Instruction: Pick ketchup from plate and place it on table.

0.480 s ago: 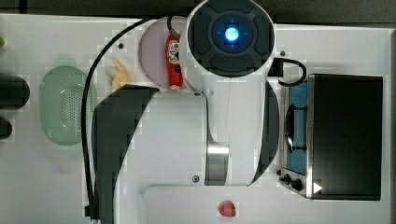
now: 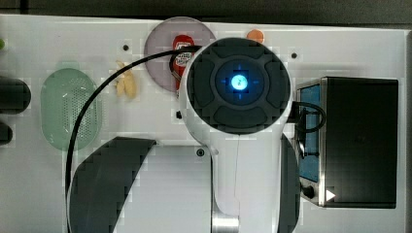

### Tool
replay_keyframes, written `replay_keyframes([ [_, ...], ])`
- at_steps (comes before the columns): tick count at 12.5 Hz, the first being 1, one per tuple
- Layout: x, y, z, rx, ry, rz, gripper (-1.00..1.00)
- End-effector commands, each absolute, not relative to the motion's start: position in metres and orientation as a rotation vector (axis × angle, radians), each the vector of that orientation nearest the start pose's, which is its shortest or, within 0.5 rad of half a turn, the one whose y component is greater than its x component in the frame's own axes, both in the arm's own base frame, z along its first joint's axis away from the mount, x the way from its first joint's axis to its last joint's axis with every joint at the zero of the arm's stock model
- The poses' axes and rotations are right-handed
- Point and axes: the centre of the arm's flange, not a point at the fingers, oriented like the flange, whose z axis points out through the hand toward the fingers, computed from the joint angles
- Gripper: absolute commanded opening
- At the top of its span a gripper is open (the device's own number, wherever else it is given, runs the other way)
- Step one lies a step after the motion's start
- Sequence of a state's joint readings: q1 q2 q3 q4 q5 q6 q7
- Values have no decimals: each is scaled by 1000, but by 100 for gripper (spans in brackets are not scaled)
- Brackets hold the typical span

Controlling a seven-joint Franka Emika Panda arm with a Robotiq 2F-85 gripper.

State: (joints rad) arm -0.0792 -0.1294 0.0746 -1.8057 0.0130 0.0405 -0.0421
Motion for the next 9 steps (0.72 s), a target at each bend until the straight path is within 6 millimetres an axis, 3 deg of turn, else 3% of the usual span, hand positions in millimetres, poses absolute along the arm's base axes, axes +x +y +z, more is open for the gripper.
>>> replay_keyframes([
  [1, 533, -5, 553, -2964, 1125, 189, 100],
  [6, 568, 25, 478, -3006, 1009, 303, 100],
  [9, 591, 41, 431, -3049, 756, 295, 100],
])
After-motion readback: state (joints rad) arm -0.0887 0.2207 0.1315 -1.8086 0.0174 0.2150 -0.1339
